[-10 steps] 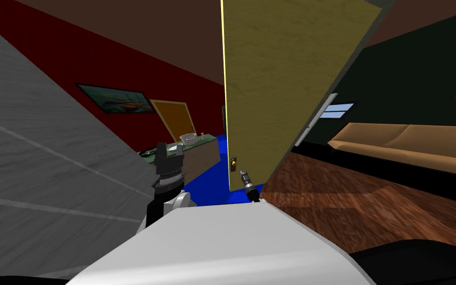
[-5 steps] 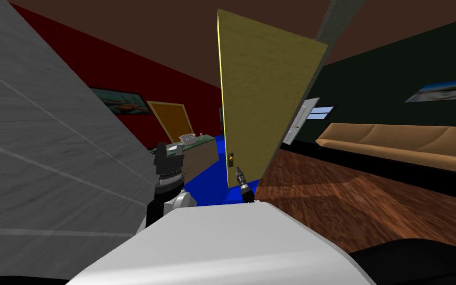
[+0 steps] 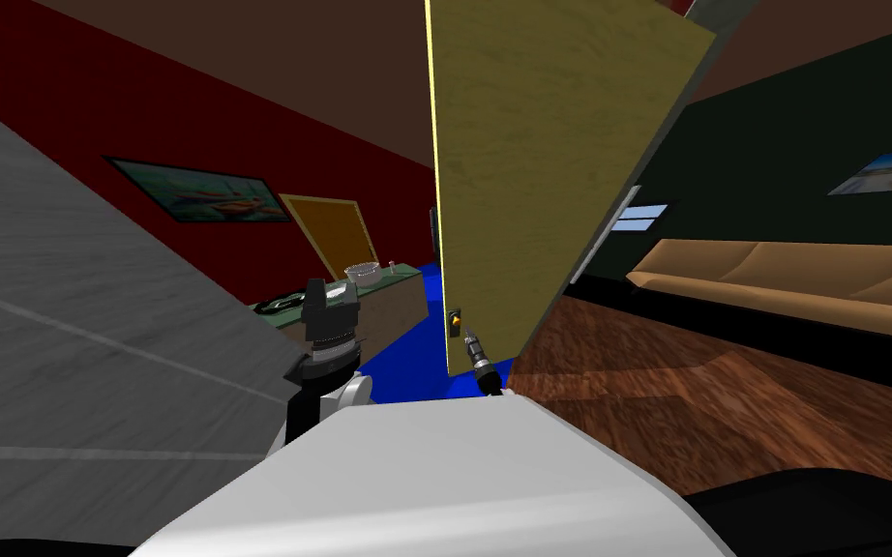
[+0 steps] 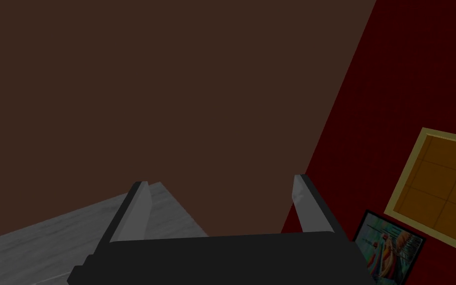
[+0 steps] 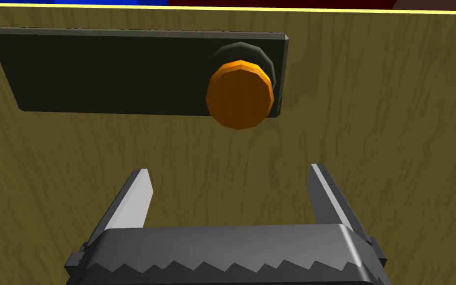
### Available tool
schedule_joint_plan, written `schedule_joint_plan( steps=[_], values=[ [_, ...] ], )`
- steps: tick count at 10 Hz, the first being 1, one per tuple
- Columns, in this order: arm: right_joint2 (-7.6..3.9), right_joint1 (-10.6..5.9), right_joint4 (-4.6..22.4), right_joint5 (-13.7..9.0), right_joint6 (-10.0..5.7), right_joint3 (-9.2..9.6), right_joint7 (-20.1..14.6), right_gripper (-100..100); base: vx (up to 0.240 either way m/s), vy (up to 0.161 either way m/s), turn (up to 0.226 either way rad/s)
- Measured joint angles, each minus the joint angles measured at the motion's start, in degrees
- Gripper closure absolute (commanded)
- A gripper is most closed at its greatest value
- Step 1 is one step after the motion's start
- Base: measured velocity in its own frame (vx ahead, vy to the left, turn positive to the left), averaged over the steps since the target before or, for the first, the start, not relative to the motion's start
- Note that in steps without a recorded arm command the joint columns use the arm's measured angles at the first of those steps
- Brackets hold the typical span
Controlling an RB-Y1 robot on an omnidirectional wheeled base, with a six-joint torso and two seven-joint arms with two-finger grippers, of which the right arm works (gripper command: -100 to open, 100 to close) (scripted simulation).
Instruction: Push the door open
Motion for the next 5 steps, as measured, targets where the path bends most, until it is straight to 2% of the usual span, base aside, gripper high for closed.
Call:
schedule_joint_plan(
  steps=[2,3,4,5],
  values=[
    [0.92,-0.66,0.6,-0.2,-0.05,-0.32,0.2,-100,0.201,0.090,0.007],
    [1.95,-1.12,0.8,-0.3,0.01,-0.50,0.2,-100,0.166,0.067,0.007],
    [2.92,-1.38,0.9,-0.4,0.10,-0.61,0.2,-100,0.061,0.028,0.001],
    [3.02,-1.43,0.9,-0.4,0.12,-0.61,0.2,100,0.000,0.000,0.000]
  ],
)
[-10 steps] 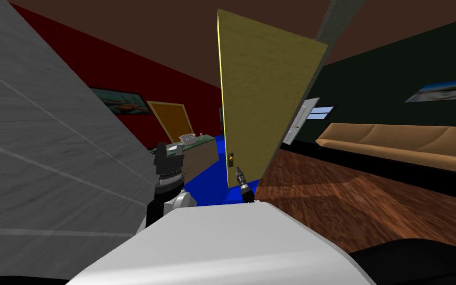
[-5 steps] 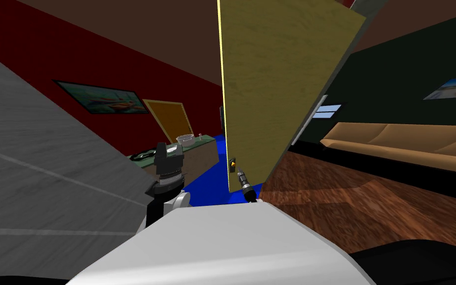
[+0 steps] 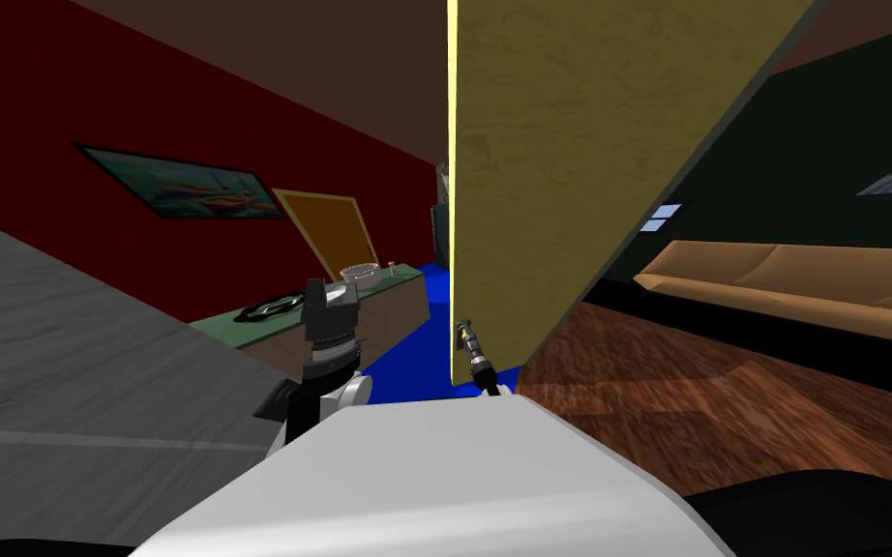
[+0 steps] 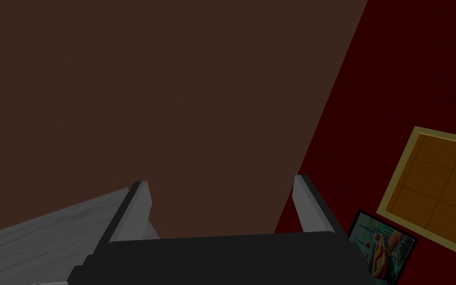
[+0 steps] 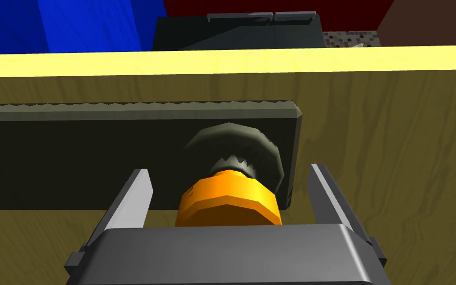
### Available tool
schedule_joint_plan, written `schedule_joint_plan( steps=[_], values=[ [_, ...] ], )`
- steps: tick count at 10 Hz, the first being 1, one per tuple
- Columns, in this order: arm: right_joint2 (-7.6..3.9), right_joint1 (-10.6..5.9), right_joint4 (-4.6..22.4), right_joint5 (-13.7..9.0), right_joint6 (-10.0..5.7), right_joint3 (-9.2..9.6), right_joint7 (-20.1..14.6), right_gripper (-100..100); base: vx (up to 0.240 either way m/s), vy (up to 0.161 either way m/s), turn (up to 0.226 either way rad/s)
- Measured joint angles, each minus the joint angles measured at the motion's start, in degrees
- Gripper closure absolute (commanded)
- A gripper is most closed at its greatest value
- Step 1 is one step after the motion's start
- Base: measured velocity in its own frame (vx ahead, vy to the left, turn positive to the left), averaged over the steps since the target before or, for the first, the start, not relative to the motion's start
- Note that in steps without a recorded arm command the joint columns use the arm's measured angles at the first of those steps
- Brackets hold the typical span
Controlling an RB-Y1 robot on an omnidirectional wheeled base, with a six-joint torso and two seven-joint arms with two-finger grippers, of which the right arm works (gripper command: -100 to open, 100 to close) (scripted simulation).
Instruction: Push the door open
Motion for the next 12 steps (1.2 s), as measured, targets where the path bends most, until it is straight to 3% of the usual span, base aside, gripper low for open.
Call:
schedule_joint_plan(
  steps=[5,6,10,12],
  values=[
    [-0.11,0.09,0.1,0.0,0.07,0.08,0.0,100,-0.013,-0.005,0.003],
    [-0.12,0.10,0.1,0.0,0.07,0.07,0.0,100,0.091,-0.002,-0.200],
    [-2.43,2.48,-0.5,-0.5,-0.31,3.93,1.7,100,0.190,0.029,-0.218],
    [-2.78,2.94,-0.9,-0.8,-0.84,5.36,2.6,100,0.167,0.040,-0.273]
  ],
)
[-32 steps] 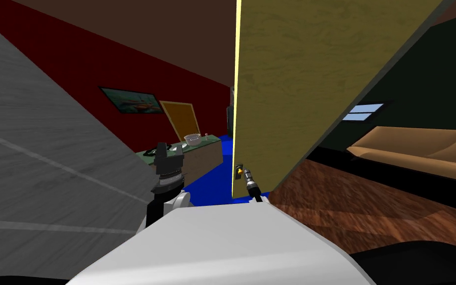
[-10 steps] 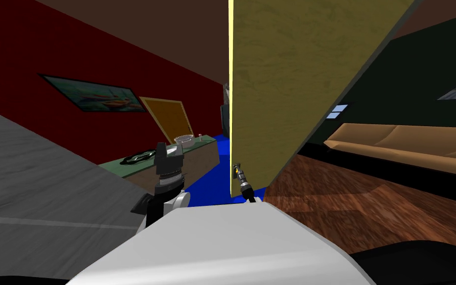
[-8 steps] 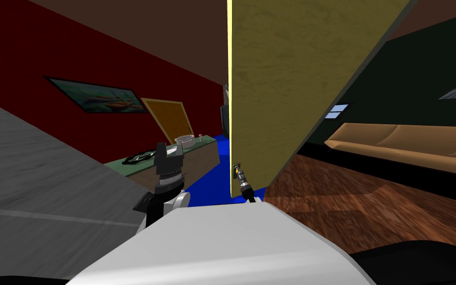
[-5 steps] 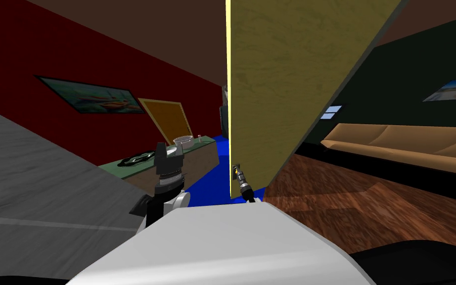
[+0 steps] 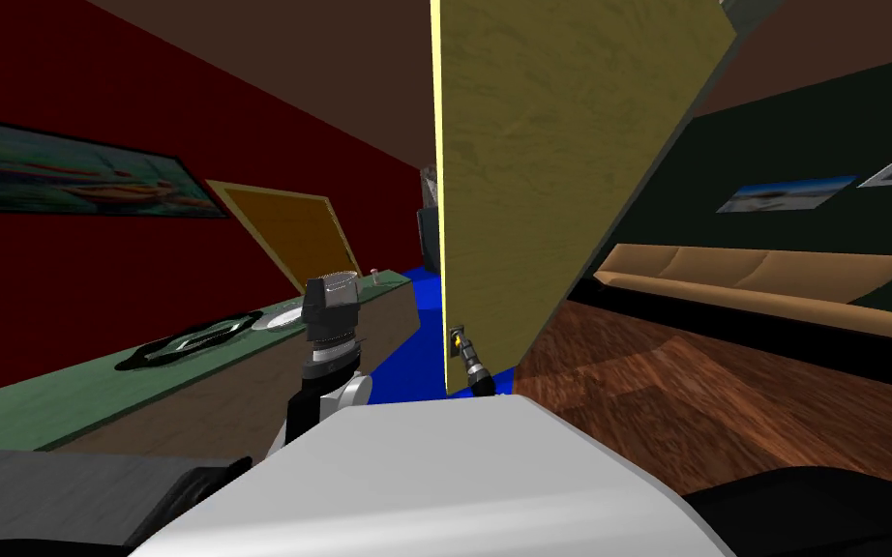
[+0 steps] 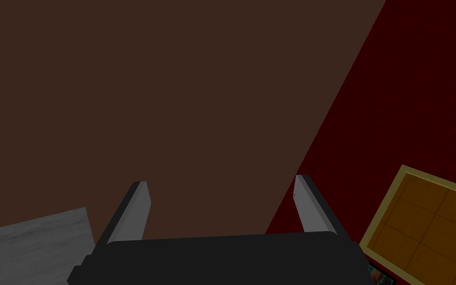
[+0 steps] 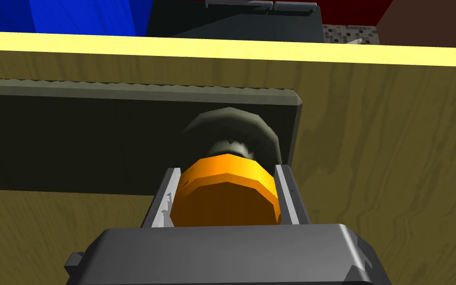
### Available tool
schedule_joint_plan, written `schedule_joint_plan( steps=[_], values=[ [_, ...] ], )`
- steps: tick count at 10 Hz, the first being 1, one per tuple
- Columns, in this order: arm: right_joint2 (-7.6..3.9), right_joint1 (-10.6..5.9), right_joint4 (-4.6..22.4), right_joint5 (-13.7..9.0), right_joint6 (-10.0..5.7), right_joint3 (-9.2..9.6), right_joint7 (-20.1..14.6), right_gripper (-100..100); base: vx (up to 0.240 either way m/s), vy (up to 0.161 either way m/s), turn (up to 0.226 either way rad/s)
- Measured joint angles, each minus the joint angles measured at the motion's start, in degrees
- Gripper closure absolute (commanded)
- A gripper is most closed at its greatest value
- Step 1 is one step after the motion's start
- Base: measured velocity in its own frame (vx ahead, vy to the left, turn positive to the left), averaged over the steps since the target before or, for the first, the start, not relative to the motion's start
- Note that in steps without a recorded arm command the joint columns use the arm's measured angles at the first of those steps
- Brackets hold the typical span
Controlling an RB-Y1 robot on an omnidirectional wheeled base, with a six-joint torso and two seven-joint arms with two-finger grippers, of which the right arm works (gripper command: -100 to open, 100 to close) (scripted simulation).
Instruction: Push the door open
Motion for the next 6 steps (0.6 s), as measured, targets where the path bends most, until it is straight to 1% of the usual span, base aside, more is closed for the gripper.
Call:
schedule_joint_plan(
  steps=[1,3,5,6],
  values=[
    [-0.18,0.34,-0.2,-0.2,-0.26,0.80,0.5,100,0.196,0.041,-0.269],
    [-0.32,1.79,-0.6,-0.6,-0.96,2.46,1.7,100,0.190,0.059,-0.275],
    [-0.10,3.06,-1.3,-1.1,-1.01,3.94,2.8,100,0.183,0.047,-0.280],
    [0.05,3.72,-1.6,-1.3,-1.03,4.61,3.3,-100,0.035,-0.001,-0.041]
  ],
)
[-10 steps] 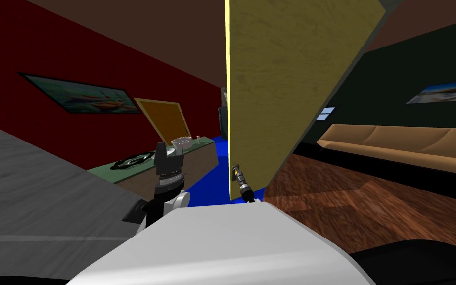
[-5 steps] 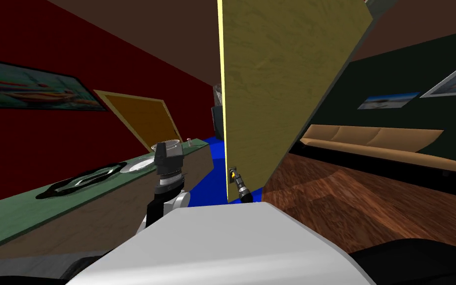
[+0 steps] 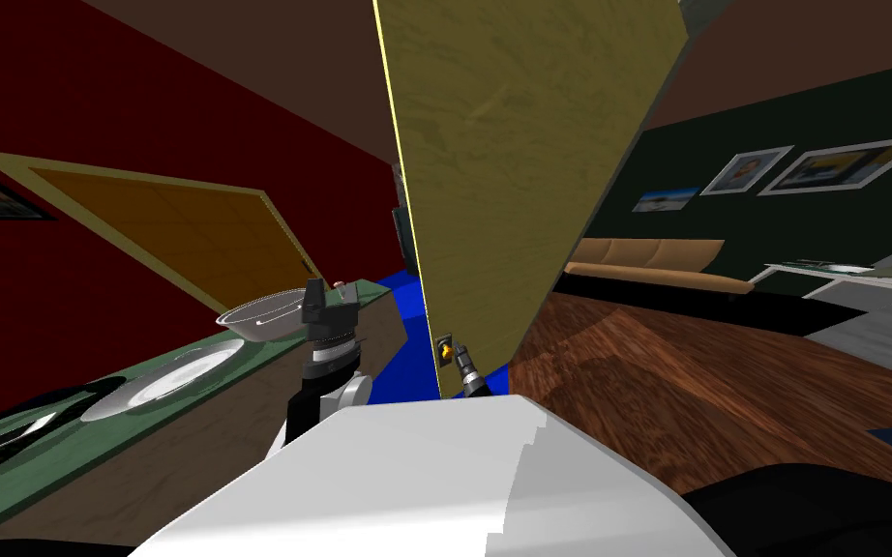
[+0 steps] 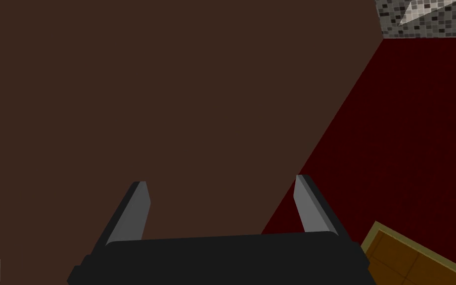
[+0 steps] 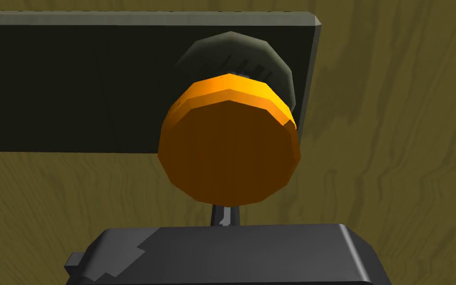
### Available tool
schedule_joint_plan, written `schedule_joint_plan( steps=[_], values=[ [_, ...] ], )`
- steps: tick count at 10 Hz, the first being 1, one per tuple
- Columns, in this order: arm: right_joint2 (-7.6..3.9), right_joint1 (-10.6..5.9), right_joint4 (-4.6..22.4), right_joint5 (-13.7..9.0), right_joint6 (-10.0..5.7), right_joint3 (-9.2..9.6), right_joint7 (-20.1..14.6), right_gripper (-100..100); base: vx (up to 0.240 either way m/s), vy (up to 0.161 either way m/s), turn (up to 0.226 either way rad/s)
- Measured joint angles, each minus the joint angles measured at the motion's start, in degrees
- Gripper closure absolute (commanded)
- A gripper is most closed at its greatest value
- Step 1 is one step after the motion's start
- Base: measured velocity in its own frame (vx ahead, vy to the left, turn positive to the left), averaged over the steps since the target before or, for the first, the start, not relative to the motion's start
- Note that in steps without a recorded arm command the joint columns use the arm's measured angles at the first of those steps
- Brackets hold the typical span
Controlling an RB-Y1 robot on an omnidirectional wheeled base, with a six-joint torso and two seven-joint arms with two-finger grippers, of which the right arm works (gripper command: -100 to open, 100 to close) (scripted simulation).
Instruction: Push the door open
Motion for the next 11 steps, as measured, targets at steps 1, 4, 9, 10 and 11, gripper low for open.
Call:
schedule_joint_plan(
  steps=[1,4,9,10,11],
  values=[
    [-0.33,-1.06,1.0,-0.4,-0.08,-0.20,0.1,-100,-0.051,-0.087,0.025],
    [-0.95,-4.24,4.4,-1.5,-0.62,-1.00,0.3,-100,-0.067,-0.097,0.003],
    [-1.94,-9.74,10.3,-3.4,-1.51,-2.37,0.7,-100,-0.046,-0.073,-0.002],
    [-2.17,-10.95,11.3,-3.9,-1.49,-2.61,0.8,-100,-0.050,-0.069,0.002],
    [-2.23,-12.19,12.7,-4.3,-1.69,-2.94,0.9,-100,-0.062,-0.073,-0.003]
  ],
)
